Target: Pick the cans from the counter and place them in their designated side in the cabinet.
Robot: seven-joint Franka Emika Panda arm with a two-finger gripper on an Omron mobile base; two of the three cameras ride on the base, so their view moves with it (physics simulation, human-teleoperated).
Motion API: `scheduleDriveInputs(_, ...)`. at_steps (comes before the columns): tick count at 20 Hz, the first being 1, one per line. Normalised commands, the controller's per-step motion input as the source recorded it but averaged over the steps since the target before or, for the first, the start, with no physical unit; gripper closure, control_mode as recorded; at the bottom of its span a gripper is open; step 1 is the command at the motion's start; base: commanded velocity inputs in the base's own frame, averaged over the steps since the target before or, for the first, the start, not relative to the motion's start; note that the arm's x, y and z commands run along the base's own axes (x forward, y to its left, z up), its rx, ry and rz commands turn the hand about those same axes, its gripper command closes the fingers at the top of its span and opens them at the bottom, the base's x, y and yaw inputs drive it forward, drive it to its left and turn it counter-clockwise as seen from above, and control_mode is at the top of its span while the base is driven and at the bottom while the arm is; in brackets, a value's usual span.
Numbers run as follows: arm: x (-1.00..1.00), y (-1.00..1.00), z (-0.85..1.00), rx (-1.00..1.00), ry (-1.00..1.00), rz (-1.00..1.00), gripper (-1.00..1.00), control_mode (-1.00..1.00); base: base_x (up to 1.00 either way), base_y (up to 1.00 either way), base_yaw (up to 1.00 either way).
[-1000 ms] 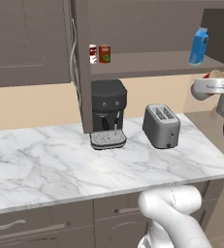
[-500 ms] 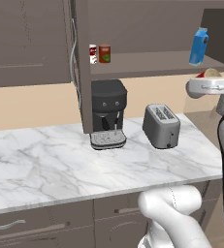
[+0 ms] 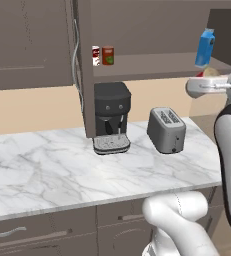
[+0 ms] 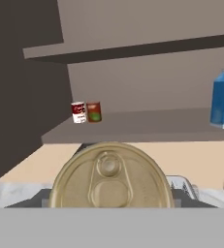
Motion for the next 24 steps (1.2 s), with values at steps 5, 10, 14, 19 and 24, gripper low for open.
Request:
scheduleDriveInputs(5, 0.2, 0.03, 0.03, 0.0, -0.02, 0.0, 1.0, -1.0, 0.0, 0.0, 0.0)
scheduleDriveInputs(10, 0.14, 0.04, 0.08, 0.0, -0.04, 0.0, 1.0, -1.0, 0.0, 0.0, 0.0)
scheduleDriveInputs(14, 0.13, 0.08, 0.1, 0.0, -0.02, 0.0, 1.0, -1.0, 0.0, 0.0, 0.0)
scheduleDriveInputs(19, 0.14, 0.07, 0.09, 0.0, 0.0, 0.0, 1.0, -1.0, 0.0, 0.0, 0.0)
scheduleDriveInputs(24, 0.14, 0.06, 0.05, 0.0, 0.0, 0.0, 1.0, -1.0, 0.0, 0.0, 0.0)
